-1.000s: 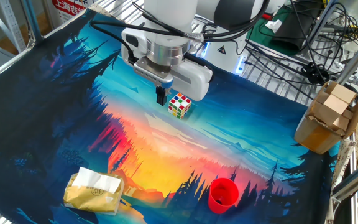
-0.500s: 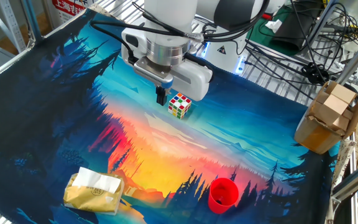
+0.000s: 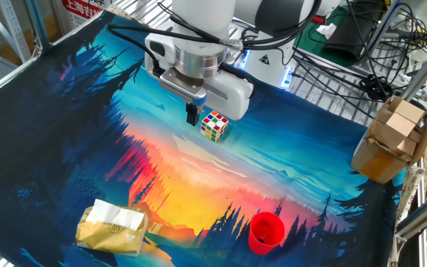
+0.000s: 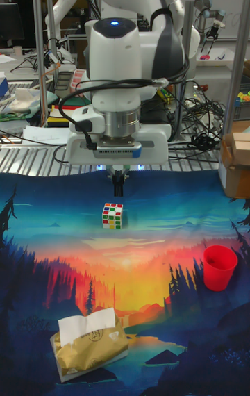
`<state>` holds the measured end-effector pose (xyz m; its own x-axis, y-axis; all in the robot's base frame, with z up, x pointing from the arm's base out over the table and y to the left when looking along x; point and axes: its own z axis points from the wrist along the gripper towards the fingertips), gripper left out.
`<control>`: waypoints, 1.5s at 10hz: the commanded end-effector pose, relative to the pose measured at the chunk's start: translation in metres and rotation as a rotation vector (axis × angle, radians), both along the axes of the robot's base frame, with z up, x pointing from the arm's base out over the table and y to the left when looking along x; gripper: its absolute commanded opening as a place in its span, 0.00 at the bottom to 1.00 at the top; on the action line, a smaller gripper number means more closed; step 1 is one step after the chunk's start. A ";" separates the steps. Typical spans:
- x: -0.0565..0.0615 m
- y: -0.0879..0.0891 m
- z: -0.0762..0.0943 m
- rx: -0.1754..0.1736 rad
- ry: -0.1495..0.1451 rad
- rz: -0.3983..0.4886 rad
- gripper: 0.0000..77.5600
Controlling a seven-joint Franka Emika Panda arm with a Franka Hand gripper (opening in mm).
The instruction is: Pick up the cup
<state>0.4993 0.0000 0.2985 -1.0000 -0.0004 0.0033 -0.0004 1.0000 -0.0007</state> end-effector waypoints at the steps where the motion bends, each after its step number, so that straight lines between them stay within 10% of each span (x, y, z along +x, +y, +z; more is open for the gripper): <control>1: 0.000 0.000 0.000 0.115 0.064 -0.262 0.00; 11: 0.000 0.008 -0.002 0.091 0.063 -0.265 0.00; 15: 0.000 0.038 -0.008 0.090 0.059 -0.301 0.00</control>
